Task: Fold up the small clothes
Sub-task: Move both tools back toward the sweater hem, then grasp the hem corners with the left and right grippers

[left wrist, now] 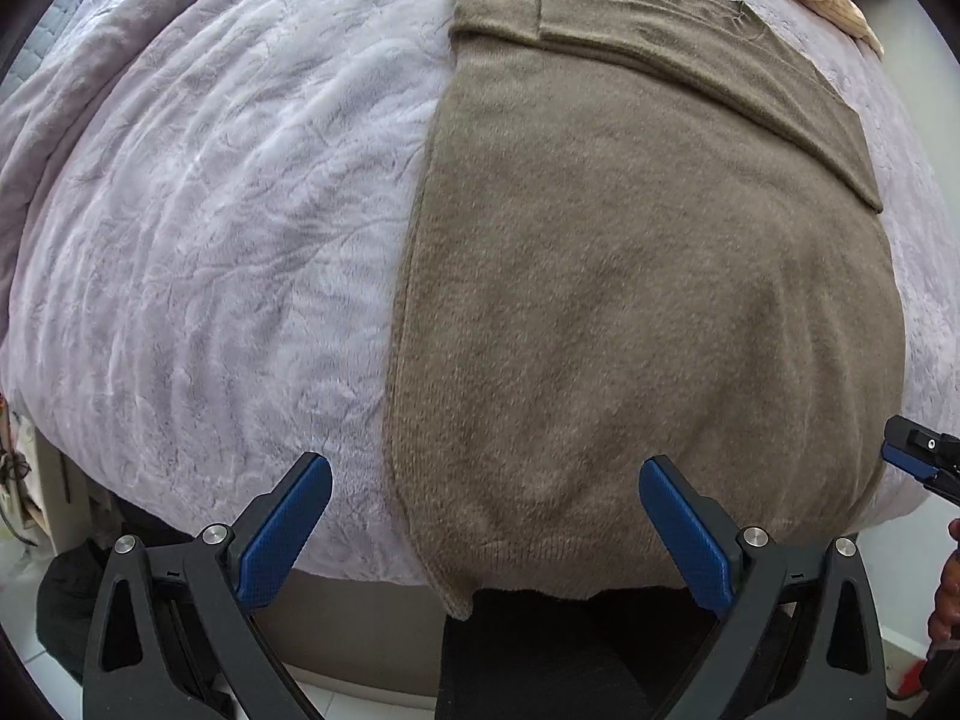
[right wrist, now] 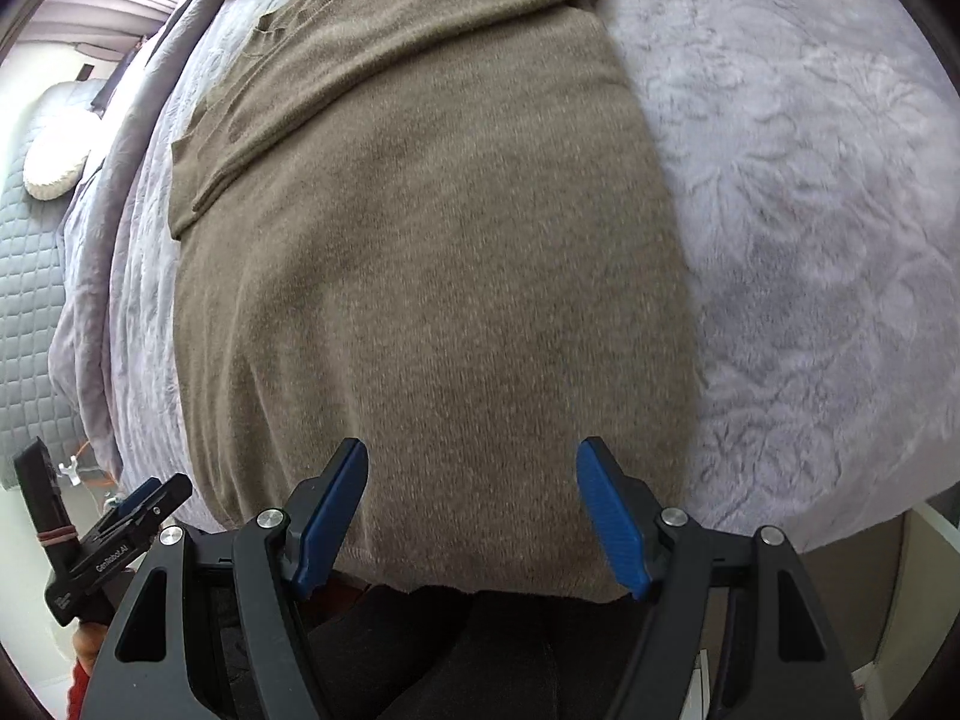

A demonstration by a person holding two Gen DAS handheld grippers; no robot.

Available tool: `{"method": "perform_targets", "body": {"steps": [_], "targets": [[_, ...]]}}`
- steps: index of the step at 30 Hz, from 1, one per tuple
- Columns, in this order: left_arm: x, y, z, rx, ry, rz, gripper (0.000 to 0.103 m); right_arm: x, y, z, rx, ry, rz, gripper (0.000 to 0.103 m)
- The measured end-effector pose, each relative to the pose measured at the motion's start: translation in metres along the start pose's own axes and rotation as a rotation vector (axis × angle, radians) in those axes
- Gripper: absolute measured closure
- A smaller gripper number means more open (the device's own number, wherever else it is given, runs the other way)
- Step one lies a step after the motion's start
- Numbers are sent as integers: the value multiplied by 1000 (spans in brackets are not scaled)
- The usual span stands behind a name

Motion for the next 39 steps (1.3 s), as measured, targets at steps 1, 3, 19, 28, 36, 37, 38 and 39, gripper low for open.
{"method": "perform_targets", "body": {"steps": [1, 3, 19, 28, 36, 37, 38, 39], "targets": [[-6, 3, -4, -16, 4, 5, 0, -7, -4, -2, 3, 4, -4, 28], [-17, 7, -13, -51, 12, 15, 0, -21, -14, -6, 1, 8, -5, 28], [-58, -1, -54, -173, 17, -21, 24, -54, -66, -54, 118, 12, -52, 27], [-84, 9, -25, -458, -69, -15, 93, -75, -81, -26, 429, 12, -221, 92], [-61, 22, 18, -562, -167, -18, 93, -69, -62, 11, 634, -9, -260, 92], [-56, 22, 21, -568, -173, -20, 93, -65, -57, 16, 652, -12, -260, 92], [-49, 21, 25, -575, -179, -24, 93, -62, -52, 20, 672, -16, -259, 92], [-43, 21, 29, -581, -185, -28, 93, -57, -47, 25, 698, -21, -257, 92]]}}
Point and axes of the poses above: each gripper's, at about its wrist camera, not at the fingertips, and z roughly against the way its jaws point, y to its left, x to its top, the point moved 3 cm from there along -z, roughly the way its jaws point, and after that the axes turned 10 degrees about -z, right-handed, at the moved point
